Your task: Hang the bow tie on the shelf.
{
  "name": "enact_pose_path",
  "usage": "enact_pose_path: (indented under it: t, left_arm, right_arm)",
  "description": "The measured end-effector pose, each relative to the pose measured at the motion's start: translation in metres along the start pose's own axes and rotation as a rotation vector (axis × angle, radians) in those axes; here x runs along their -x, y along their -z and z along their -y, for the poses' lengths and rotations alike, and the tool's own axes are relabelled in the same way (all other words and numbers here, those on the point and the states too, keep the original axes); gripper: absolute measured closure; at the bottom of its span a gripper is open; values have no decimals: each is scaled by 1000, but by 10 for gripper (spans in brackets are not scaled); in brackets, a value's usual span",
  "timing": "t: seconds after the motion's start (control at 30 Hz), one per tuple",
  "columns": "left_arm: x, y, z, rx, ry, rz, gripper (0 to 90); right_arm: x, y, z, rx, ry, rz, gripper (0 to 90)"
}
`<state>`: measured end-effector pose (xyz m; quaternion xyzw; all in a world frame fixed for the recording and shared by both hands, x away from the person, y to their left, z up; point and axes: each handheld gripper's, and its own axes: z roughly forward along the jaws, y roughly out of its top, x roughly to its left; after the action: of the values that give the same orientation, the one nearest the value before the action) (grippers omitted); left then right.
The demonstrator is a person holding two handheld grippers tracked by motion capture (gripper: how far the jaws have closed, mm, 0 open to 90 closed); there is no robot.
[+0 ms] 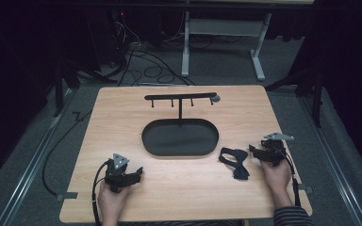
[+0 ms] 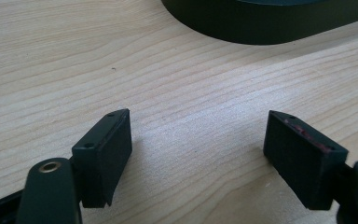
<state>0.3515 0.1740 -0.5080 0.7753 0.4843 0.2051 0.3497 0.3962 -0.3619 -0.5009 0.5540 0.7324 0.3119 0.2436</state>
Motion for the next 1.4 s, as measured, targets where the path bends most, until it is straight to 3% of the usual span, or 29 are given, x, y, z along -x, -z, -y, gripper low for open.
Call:
enact_pose_path:
  t: [1.13, 1.23, 1.4]
  left_arm:
    - [0, 0, 0, -2, -1, 0, 240]
    - [0, 0, 0, -2, -1, 0, 240]
    - [0, 0, 0, -2, 0, 0, 240]
  right_arm:
    - [-2, 1, 1, -3, 5, -5, 374]
    - [-3, 0, 0, -4, 9, -10, 348]
    - [-1, 1, 0, -3, -11, -30, 377]
